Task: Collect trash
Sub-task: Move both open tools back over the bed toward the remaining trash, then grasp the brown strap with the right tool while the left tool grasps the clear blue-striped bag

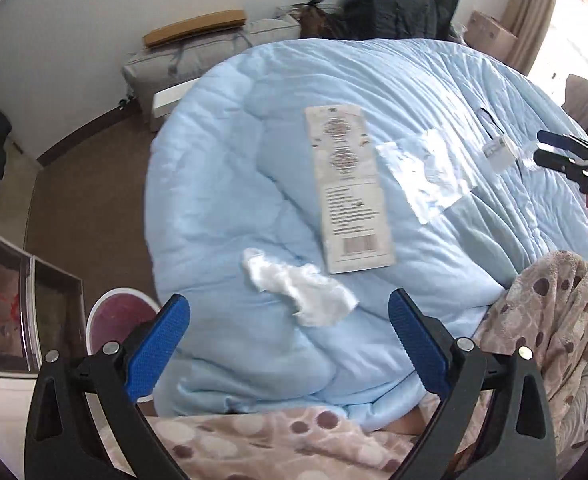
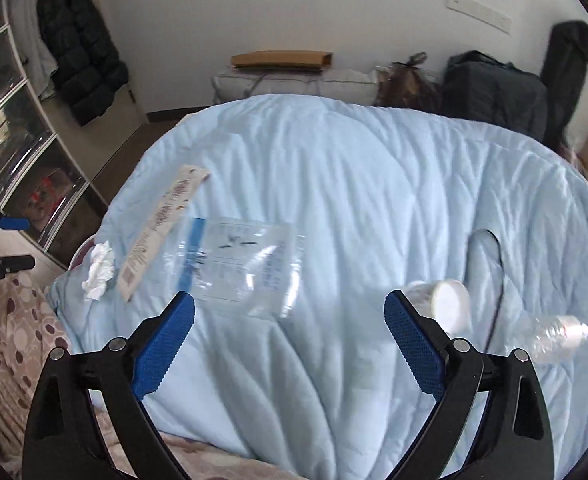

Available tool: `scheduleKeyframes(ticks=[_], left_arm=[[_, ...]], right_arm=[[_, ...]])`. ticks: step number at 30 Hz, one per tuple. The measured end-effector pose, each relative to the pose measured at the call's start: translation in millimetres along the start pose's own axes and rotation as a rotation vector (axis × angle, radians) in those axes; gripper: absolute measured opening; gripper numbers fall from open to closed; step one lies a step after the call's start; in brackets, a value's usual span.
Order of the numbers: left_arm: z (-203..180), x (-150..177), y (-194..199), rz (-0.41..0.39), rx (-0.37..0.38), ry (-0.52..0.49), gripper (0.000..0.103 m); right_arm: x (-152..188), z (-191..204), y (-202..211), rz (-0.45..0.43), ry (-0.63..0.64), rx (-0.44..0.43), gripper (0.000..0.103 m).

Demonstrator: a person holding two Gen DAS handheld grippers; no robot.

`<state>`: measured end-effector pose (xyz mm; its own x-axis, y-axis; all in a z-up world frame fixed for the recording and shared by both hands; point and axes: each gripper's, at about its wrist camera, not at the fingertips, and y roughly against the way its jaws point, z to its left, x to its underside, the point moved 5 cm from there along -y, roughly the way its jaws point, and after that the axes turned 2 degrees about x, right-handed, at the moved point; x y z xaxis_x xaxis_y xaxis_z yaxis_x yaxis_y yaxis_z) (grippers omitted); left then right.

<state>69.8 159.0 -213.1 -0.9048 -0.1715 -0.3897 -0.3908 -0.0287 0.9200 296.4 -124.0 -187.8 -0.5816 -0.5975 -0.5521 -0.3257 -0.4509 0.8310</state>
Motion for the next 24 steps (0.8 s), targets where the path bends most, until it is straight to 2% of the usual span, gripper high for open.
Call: scheduleKeyframes(ticks=[6, 12, 17, 20, 22, 24], left_arm=[[-86, -25, -18, 0.007, 0.057, -0.128, 0.098], [-142, -48, -41, 0.039, 0.081, -0.199, 0.098], [-175, -63, -59, 0.047, 0.111, -0.197, 0.098], [-182, -68, -68, 0.046, 0.109, -0.162, 0.098], [-184, -70, -72, 0.044, 0.108, -0.141, 0.098], [-182, -71, -75, 0.049, 0.114, -0.121, 0.098]], right_arm=[[33, -104, 19, -0.010, -0.229, 0.059, 0.096], [57, -171, 27, -0.002, -0.295, 0.123, 0.096], [67, -194, 11, 0.031, -0.317, 0.109, 0.096], [68, -195, -9, 0.052, -0.348, 0.043, 0.093], [65, -193, -22, 0.047, -0.351, 0.010, 0.081], [60, -195, -36, 0.047, -0.343, 0.008, 0.075]])
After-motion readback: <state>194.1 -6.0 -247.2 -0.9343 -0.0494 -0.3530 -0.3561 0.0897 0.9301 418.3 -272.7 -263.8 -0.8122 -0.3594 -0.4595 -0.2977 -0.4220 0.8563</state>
